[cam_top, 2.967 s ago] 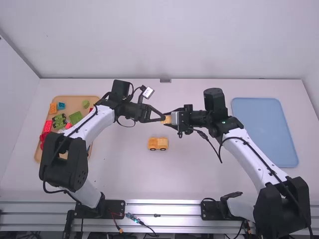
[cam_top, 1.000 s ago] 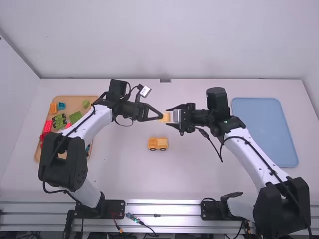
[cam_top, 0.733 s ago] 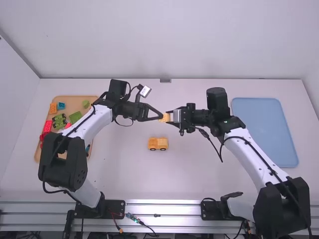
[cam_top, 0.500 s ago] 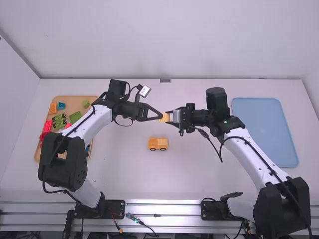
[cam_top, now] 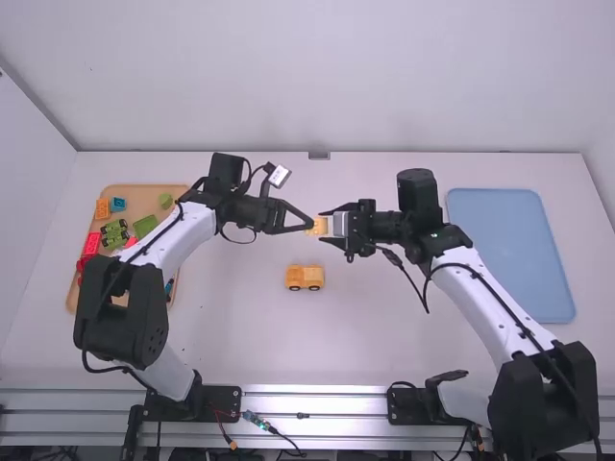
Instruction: Assemble lego blocks to make yellow taxi
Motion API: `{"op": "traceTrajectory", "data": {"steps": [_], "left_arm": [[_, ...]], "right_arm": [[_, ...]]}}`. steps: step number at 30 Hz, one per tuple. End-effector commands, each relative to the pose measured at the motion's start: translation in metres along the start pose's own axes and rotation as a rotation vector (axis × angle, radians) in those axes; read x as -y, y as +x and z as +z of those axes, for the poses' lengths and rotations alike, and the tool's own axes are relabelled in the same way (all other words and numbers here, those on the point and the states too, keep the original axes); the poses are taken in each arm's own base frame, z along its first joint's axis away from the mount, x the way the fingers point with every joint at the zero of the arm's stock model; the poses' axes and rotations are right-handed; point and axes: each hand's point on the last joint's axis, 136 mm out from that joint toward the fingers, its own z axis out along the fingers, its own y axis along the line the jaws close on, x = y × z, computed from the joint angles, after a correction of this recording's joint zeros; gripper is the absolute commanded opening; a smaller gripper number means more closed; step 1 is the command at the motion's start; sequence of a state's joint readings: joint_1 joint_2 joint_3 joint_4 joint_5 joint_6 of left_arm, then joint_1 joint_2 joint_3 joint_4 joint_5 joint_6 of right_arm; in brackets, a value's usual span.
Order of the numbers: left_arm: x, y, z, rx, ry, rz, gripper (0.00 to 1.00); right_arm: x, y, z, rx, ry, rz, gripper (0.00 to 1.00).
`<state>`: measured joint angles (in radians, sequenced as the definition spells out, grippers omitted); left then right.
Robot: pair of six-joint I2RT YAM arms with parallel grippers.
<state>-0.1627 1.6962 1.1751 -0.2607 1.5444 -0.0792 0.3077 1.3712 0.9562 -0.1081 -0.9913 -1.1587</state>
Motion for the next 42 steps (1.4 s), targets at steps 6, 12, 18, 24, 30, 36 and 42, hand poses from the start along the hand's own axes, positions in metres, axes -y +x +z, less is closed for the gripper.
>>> {"op": "traceTrajectory", "data": {"steps": [6,12,18,24,30,36,42], "left_arm": [[0.007,0.001,0.0,-0.003,0.027,0.023,0.02],[0.006,0.001,0.0,-0.002,0.026,0.024,0.02],[0.007,0.001,0.001,-0.003,0.027,0.023,0.02],[0.007,0.001,0.001,-0.003,0.027,0.039,0.76],[0.006,-0.002,-0.001,0.002,0.024,0.167,0.99],[-0.009,-0.026,-0.027,0.057,-0.181,0.347,0.99],[0.005,-0.015,-0.035,-0.058,-0.414,0.634,0.99]], "right_arm": [[0.001,-0.014,-0.002,0.038,-0.004,-0.025,0.46],[0.001,-0.015,-0.002,0.041,-0.004,-0.027,0.41],[0.001,-0.014,-0.002,0.04,-0.003,-0.026,0.29],[0.001,-0.014,-0.002,0.036,-0.003,-0.023,0.28],[0.004,-0.006,-0.002,-0.007,0.018,0.064,0.27],[0.01,0.009,-0.003,-0.085,0.063,0.219,0.26],[0.013,0.015,-0.011,-0.09,0.081,0.353,0.26]]}}
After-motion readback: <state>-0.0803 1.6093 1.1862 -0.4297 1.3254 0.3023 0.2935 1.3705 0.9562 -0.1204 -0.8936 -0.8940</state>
